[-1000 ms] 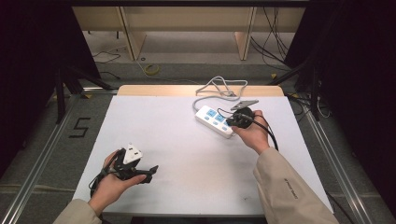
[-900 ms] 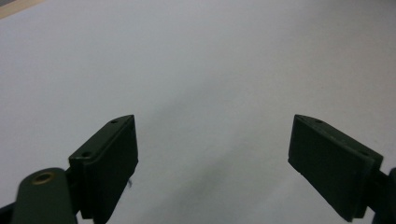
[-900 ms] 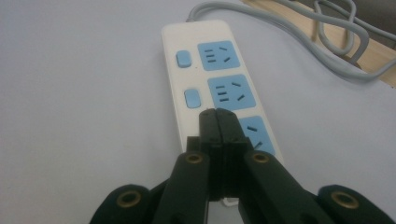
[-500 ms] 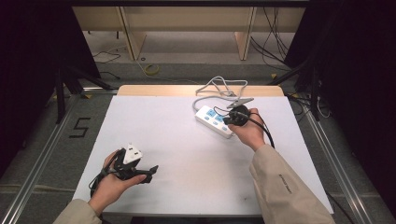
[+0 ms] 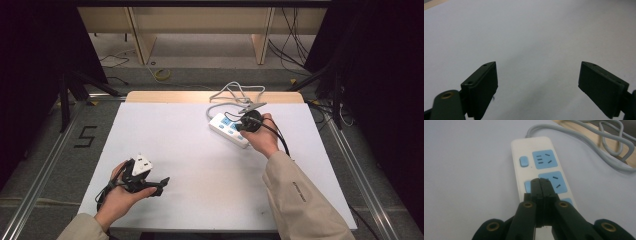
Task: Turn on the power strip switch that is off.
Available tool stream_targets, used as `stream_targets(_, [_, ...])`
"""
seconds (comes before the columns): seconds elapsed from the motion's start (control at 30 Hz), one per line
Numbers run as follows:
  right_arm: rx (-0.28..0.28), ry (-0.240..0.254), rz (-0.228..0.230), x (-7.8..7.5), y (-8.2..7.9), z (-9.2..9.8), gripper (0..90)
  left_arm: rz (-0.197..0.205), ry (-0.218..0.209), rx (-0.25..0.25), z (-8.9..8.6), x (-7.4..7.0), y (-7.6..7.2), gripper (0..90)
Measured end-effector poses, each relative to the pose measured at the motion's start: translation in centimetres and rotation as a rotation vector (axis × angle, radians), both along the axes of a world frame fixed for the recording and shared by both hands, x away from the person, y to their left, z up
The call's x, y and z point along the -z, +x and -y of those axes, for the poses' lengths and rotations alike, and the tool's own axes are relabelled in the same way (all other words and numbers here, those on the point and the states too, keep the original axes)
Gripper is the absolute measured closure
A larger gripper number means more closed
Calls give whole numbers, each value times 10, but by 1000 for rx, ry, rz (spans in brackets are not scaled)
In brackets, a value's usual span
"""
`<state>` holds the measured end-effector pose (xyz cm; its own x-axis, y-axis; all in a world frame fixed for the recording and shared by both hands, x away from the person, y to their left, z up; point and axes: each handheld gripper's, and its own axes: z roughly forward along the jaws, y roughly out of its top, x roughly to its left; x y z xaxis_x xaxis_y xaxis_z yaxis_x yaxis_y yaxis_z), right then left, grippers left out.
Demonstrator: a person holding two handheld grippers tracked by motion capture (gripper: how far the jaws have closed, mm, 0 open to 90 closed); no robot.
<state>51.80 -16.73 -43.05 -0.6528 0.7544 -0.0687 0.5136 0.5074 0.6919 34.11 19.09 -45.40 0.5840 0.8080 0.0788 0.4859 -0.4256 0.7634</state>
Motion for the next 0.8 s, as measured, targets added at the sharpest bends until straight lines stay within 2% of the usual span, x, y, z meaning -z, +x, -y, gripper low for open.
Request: stream_targets(0.8, [-9, -2, -26, 5, 15, -13, 900, 0, 2, 5, 0, 0, 0, 154])
